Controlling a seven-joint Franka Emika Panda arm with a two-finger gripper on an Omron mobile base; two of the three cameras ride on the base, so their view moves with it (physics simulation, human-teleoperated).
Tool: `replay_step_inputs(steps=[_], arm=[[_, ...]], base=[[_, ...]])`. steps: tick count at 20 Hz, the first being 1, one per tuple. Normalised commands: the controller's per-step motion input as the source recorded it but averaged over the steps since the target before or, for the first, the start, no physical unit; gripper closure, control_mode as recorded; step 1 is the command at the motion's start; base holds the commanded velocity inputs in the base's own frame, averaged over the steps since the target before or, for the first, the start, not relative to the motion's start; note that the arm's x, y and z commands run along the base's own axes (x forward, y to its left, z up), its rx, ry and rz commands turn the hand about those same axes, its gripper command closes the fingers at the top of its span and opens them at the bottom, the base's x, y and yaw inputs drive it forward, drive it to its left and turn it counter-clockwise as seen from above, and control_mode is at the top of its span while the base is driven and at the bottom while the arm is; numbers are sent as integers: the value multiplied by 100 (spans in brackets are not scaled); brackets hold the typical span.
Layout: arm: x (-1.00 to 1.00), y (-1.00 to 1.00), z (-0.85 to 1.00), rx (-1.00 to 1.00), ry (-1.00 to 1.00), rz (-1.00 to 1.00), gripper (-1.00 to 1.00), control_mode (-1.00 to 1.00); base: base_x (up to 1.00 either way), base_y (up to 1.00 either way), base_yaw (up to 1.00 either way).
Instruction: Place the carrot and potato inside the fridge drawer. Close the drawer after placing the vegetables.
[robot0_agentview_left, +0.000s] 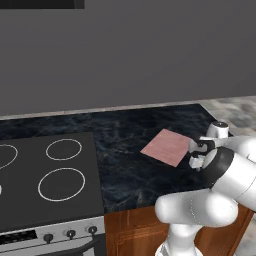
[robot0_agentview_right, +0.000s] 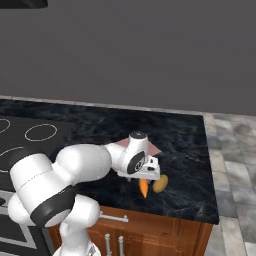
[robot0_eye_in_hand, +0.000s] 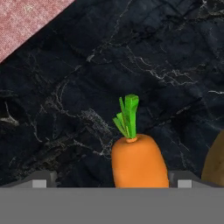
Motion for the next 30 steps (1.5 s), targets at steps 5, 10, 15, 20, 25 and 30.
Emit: replay_step_inputs(steps=[5,10,15,20,25,30], arm=[[0,-13,-11,0,0,0,-100,-100],[0,-6,-22,0,0,0,-100,-100],[-4,-4,-31,0,0,0,-100,-100],[-23,-3,-35,0,0,0,-100,-100],[-34,2,-30,-5,1,0,100,-100],[-36,11,-5,-1,0,1,100,-100]], base=[[0,0,0],[0,0,0],[0,0,0],[0,0,0],[0,0,0],[0,0,0]])
